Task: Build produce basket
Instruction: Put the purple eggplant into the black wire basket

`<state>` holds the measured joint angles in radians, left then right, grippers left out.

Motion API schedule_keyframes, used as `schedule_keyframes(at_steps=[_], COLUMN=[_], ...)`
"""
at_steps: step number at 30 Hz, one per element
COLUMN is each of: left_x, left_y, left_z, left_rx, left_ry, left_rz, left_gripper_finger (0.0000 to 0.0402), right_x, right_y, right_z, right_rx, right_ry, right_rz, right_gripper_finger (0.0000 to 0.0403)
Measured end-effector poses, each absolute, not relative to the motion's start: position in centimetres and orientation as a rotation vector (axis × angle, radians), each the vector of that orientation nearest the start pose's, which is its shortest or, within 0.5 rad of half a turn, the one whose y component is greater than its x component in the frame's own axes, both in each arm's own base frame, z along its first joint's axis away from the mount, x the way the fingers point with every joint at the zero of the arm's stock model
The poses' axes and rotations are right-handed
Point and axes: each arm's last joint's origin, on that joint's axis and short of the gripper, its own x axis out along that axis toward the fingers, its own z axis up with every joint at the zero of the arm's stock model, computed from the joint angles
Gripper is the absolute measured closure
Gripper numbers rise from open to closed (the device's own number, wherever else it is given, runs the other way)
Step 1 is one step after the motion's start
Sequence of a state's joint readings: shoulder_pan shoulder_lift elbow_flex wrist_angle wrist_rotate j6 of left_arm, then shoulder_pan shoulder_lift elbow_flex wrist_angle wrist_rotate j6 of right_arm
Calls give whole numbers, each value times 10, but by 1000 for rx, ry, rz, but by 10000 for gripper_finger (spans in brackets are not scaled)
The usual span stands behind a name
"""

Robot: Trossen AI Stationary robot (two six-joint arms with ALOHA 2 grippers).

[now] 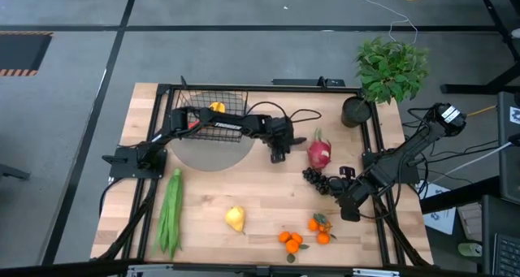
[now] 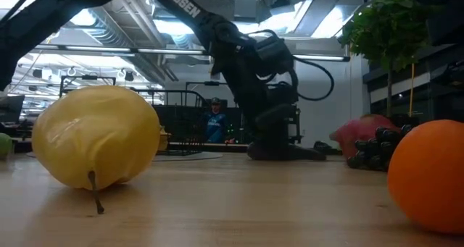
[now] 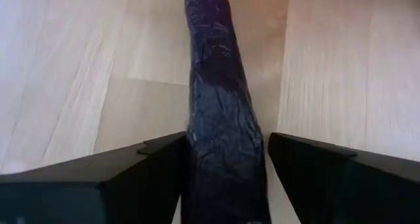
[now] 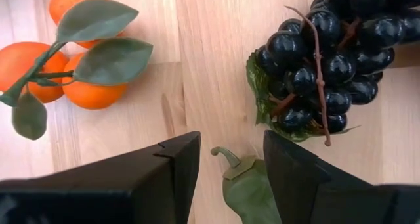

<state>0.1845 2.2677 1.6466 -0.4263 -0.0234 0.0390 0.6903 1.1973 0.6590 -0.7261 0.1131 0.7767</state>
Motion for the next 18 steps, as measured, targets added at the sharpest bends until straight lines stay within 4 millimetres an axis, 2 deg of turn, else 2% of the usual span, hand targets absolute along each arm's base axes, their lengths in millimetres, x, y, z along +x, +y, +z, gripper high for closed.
schedule_keyframes(at_steps=[6,9,12,18], left_x=[462,457,445,418], left_y=[73,62,48,7], left_z=[146,170,204,265], left_rx=[24,115,204,316], left_ry=[1031,1022,1003,848], left_rz=[379,588,755,925], left_gripper_finger=[299,299,299,299], right_x=[152,152,152,152], right_y=[121,121,121,121], right_z=[183,183,183,183], right_rx=[169,168,169,170], right_ry=[1265,1266,1264,1262], right_rz=[14,14,14,14], right_gripper_finger=[247,247,247,247])
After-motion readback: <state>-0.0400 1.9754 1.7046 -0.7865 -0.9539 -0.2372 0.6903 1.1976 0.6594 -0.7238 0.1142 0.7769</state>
